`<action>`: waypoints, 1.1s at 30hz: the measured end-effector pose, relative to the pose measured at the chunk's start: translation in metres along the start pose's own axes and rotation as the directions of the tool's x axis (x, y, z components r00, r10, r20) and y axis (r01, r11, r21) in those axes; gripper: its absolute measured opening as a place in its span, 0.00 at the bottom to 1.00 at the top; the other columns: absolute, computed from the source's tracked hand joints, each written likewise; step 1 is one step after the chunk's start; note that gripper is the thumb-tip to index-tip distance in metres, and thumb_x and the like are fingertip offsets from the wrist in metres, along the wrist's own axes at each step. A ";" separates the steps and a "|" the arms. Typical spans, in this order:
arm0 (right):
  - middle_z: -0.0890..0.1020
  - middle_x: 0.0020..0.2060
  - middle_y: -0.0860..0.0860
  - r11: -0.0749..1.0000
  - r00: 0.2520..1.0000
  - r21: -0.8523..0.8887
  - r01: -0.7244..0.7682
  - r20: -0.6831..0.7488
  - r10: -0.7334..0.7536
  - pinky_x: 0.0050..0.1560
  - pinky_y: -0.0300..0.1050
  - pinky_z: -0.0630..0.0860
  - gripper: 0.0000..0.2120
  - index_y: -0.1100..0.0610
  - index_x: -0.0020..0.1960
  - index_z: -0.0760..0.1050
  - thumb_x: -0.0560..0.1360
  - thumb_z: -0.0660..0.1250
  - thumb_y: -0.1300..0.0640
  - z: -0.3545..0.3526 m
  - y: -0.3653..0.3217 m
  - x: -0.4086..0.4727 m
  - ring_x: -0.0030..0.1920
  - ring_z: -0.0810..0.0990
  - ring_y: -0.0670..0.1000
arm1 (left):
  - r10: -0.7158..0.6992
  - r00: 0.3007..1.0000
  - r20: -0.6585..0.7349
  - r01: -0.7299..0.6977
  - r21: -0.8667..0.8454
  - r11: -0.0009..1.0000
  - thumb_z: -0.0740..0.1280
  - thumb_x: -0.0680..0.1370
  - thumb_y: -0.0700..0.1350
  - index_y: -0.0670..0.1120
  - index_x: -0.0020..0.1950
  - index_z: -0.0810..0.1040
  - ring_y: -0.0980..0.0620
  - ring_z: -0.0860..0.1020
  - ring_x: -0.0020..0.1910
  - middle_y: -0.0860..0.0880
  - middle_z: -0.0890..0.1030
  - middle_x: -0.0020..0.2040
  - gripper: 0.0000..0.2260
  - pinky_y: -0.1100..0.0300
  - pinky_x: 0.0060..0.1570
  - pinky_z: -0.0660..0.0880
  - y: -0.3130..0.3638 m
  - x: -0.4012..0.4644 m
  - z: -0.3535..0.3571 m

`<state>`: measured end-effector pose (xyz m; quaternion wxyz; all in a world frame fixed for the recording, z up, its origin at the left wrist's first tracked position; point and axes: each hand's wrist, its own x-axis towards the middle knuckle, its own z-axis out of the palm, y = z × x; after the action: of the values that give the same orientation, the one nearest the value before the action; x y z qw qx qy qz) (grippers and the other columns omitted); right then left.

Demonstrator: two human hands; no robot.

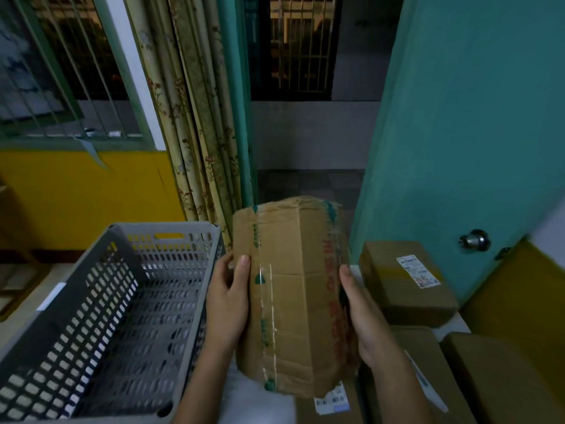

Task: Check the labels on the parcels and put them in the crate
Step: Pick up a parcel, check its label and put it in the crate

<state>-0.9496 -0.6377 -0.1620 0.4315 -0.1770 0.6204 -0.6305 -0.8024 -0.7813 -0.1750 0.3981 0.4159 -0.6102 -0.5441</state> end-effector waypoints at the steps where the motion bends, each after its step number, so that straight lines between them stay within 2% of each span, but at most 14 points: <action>1: 0.87 0.52 0.44 1.000 1.000 -0.023 0.011 -0.009 -0.011 0.65 0.57 0.76 0.24 0.40 0.58 0.80 0.69 0.64 0.29 0.002 0.000 0.001 0.59 0.83 0.50 | 0.053 0.998 -0.045 -0.050 0.059 0.997 0.61 0.78 0.65 0.54 0.68 0.75 0.53 0.81 0.59 0.54 0.81 0.59 0.23 0.57 0.54 0.78 -0.003 0.002 0.001; 4: 0.87 0.53 0.44 0.998 0.994 -0.011 0.055 -0.091 -0.056 0.65 0.59 0.77 0.25 0.40 0.59 0.80 0.69 0.64 0.27 0.009 0.002 0.004 0.58 0.83 0.50 | 0.173 0.984 -0.030 -0.163 0.216 0.963 0.63 0.79 0.66 0.56 0.74 0.70 0.55 0.75 0.66 0.56 0.74 0.69 0.27 0.57 0.60 0.74 -0.005 0.000 0.001; 7: 0.85 0.56 0.47 0.994 0.980 0.038 0.101 -0.179 -0.093 0.64 0.63 0.77 0.28 0.39 0.61 0.78 0.71 0.62 0.24 0.010 -0.002 0.008 0.59 0.82 0.53 | 0.190 0.945 0.266 -0.239 0.164 0.957 0.64 0.69 0.78 0.64 0.78 0.63 0.56 0.66 0.75 0.60 0.62 0.79 0.40 0.49 0.71 0.68 -0.007 -0.007 -0.001; 9: 0.83 0.58 0.48 0.993 0.973 0.014 0.121 -0.198 -0.116 0.64 0.63 0.76 0.25 0.38 0.62 0.74 0.73 0.59 0.25 0.012 -0.007 0.009 0.60 0.81 0.53 | 0.145 0.889 0.434 -0.237 0.165 0.957 0.66 0.65 0.79 0.67 0.80 0.56 0.57 0.60 0.79 0.63 0.54 0.81 0.47 0.50 0.75 0.64 -0.007 -0.015 0.001; 12: 0.82 0.59 0.46 0.990 0.972 -0.035 0.133 -0.188 -0.138 0.63 0.64 0.76 0.25 0.34 0.61 0.72 0.70 0.59 0.22 0.012 -0.012 0.010 0.60 0.80 0.52 | 0.147 0.846 0.513 -0.280 0.193 0.940 0.71 0.66 0.76 0.69 0.81 0.46 0.61 0.55 0.80 0.67 0.50 0.81 0.50 0.46 0.78 0.62 -0.007 -0.022 0.010; 14: 0.84 0.58 0.45 0.988 0.980 -0.011 0.152 -0.128 -0.152 0.62 0.63 0.77 0.26 0.34 0.62 0.74 0.69 0.64 0.23 0.009 -0.012 0.008 0.60 0.82 0.52 | 0.175 0.840 0.514 -0.243 0.067 0.968 0.74 0.69 0.70 0.69 0.80 0.50 0.60 0.63 0.78 0.65 0.59 0.79 0.46 0.47 0.74 0.69 -0.007 -0.021 0.012; 17: 0.84 0.60 0.44 0.980 0.980 0.040 0.194 0.028 -0.195 0.61 0.58 0.78 0.26 0.35 0.68 0.72 0.72 0.72 0.36 0.002 -0.006 0.002 0.61 0.83 0.49 | 0.154 0.879 0.452 -0.078 -0.184 0.980 0.77 0.69 0.59 0.64 0.78 0.62 0.55 0.76 0.69 0.60 0.77 0.71 0.40 0.56 0.61 0.79 -0.005 -0.019 0.009; 19: 0.83 0.62 0.45 0.978 0.974 0.053 0.203 0.093 -0.207 0.64 0.58 0.77 0.31 0.34 0.70 0.69 0.69 0.74 0.40 -0.001 -0.002 0.000 0.64 0.82 0.49 | 0.113 0.902 0.416 0.013 -0.290 0.957 0.77 0.68 0.55 0.60 0.78 0.65 0.53 0.79 0.67 0.56 0.79 0.69 0.41 0.58 0.56 0.80 -0.006 -0.017 0.006; 22: 0.83 0.63 0.46 0.970 0.965 0.041 0.239 0.099 -0.242 0.64 0.58 0.76 0.25 0.29 0.66 0.73 0.71 0.73 0.45 -0.002 0.002 0.002 0.65 0.81 0.50 | 0.080 0.896 0.436 0.047 -0.271 0.961 0.78 0.69 0.53 0.60 0.79 0.64 0.56 0.79 0.65 0.57 0.80 0.68 0.41 0.60 0.55 0.80 -0.008 -0.016 0.005; 25: 0.83 0.62 0.46 0.967 0.964 0.017 0.252 0.076 -0.253 0.63 0.56 0.75 0.27 0.33 0.68 0.72 0.72 0.71 0.50 -0.004 0.004 0.005 0.64 0.81 0.50 | 0.061 0.867 0.495 0.039 -0.190 0.981 0.74 0.77 0.49 0.63 0.77 0.60 0.68 0.79 0.60 0.71 0.79 0.61 0.35 0.68 0.51 0.78 -0.001 -0.017 0.005; 27: 0.84 0.61 0.45 0.967 0.962 -0.009 0.256 0.098 -0.254 0.61 0.54 0.75 0.31 0.38 0.72 0.67 0.71 0.71 0.53 -0.006 0.003 0.005 0.63 0.82 0.49 | 0.015 0.885 0.466 0.077 -0.178 0.981 0.71 0.78 0.56 0.60 0.75 0.65 0.65 0.80 0.59 0.65 0.80 0.62 0.28 0.68 0.49 0.78 0.003 -0.013 0.005; 29: 0.84 0.59 0.46 0.973 0.970 -0.038 0.228 0.091 -0.224 0.58 0.52 0.76 0.29 0.42 0.71 0.68 0.71 0.71 0.50 -0.005 0.004 0.004 0.59 0.83 0.48 | -0.028 0.924 0.380 0.096 -0.161 0.982 0.69 0.74 0.68 0.53 0.65 0.73 0.55 0.82 0.59 0.53 0.81 0.61 0.27 0.65 0.48 0.79 0.006 -0.008 0.004; 30: 0.85 0.57 0.47 0.975 0.975 -0.052 0.214 0.074 -0.210 0.55 0.51 0.76 0.25 0.43 0.68 0.70 0.72 0.71 0.47 -0.003 0.004 0.002 0.57 0.84 0.47 | -0.045 0.934 0.353 0.100 -0.140 0.985 0.68 0.73 0.71 0.50 0.60 0.73 0.52 0.82 0.56 0.49 0.80 0.58 0.29 0.62 0.48 0.80 0.007 -0.007 0.005; 33: 0.84 0.50 0.42 0.968 0.978 -0.157 0.196 -0.036 -0.204 0.51 0.49 0.76 0.22 0.46 0.60 0.72 0.75 0.65 0.32 0.010 0.006 0.001 0.51 0.83 0.43 | -0.065 0.958 0.280 0.092 -0.087 0.992 0.67 0.71 0.64 0.45 0.59 0.70 0.57 0.83 0.48 0.48 0.80 0.55 0.27 0.63 0.43 0.80 0.006 -0.006 0.012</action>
<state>-0.9406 -0.6440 -0.1659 0.3345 -0.2550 0.6569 -0.6258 -0.8120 -0.7714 -0.1698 0.3071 0.3395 -0.6152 -0.6418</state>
